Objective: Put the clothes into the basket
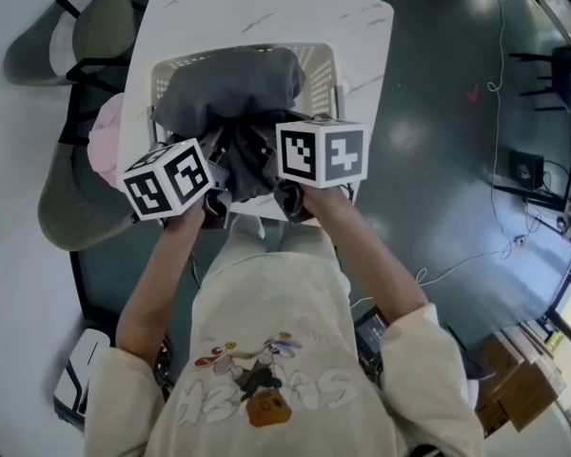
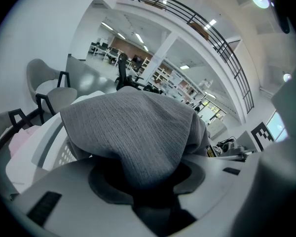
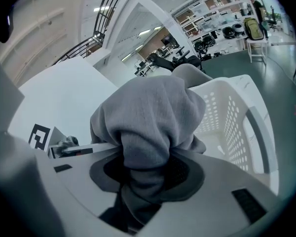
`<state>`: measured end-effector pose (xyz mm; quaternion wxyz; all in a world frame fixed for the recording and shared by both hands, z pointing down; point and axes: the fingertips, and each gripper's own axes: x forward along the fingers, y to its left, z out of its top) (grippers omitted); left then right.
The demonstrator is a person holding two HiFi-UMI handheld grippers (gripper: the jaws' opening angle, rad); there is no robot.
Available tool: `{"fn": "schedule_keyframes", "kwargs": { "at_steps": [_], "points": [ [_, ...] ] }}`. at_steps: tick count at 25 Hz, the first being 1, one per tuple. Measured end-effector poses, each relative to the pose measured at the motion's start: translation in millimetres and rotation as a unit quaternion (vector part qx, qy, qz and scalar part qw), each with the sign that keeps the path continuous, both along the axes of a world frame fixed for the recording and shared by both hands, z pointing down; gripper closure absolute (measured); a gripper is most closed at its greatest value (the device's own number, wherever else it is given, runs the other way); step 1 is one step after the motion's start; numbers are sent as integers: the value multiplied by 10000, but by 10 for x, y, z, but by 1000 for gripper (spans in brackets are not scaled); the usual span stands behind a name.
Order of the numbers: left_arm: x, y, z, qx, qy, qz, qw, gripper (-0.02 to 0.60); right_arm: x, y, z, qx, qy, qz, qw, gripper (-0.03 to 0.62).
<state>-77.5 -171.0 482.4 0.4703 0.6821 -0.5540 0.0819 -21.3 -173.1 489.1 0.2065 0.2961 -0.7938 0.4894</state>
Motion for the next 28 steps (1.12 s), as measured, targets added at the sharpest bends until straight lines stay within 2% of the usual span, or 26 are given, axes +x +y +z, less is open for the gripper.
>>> {"fn": "schedule_keyframes", "kwargs": {
  "at_steps": [15, 24, 28],
  "points": [
    [-12, -260, 519, -385, -38, 75, 9992, 410, -14, -245, 517, -358, 196, -65, 9991, 433],
    [-27, -395, 808, -397, -252, 241, 9986, 410, -33, -374, 811, -402, 426, -205, 9981, 433],
    [0, -389, 973, -559, -298, 321, 9975, 410, -5, -364, 976, -516, 508, -252, 9971, 433]
  ]
}}
